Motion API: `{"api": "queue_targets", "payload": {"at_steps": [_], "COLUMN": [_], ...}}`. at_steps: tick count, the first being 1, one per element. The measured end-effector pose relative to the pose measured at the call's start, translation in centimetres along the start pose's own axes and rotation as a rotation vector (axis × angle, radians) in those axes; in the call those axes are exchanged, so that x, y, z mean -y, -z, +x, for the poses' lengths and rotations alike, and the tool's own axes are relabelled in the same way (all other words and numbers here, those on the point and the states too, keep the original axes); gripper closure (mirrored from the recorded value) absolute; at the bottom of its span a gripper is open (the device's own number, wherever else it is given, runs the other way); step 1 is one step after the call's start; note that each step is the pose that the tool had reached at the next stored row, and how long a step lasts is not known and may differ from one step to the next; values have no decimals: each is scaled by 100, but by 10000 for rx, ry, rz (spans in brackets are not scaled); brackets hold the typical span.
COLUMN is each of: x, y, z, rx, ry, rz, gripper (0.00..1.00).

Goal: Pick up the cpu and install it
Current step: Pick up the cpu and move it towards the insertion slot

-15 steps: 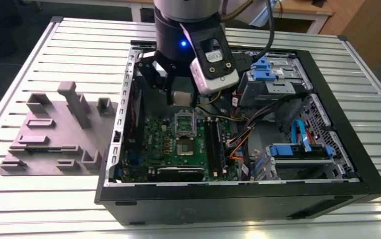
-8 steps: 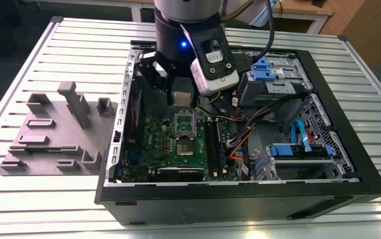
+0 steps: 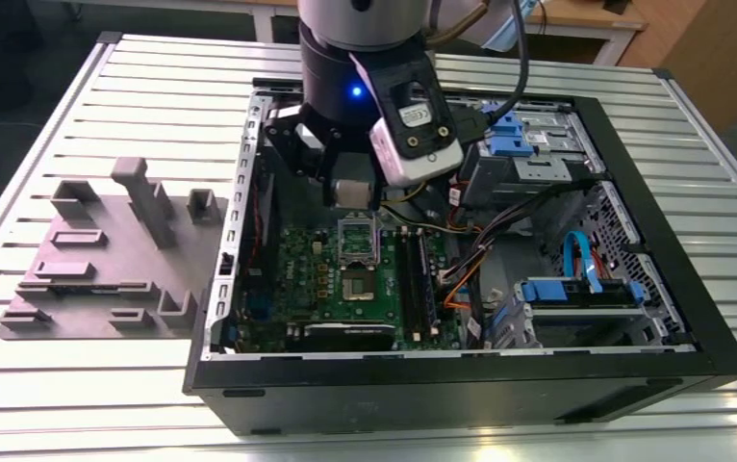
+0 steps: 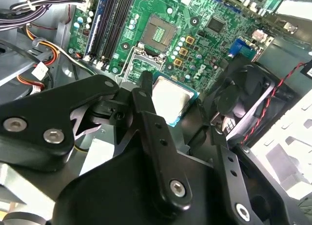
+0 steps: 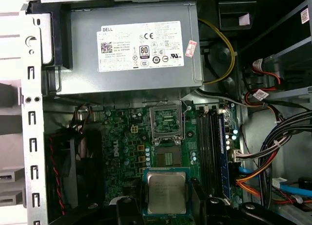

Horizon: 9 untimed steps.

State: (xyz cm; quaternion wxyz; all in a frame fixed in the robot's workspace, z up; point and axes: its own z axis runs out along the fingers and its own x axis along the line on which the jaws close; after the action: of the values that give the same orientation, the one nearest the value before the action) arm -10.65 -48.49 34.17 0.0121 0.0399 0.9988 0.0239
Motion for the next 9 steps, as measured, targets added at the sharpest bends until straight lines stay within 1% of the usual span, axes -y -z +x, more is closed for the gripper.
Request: {"api": "queue_targets", "payload": {"at_steps": [6, 9], "x": [1, 2], "y": [-19, -49], "z": [-3, -4], "rx": [-10, -17], "ry": [218, 360], "rz": [-7, -9], "gripper": [53, 53]}}
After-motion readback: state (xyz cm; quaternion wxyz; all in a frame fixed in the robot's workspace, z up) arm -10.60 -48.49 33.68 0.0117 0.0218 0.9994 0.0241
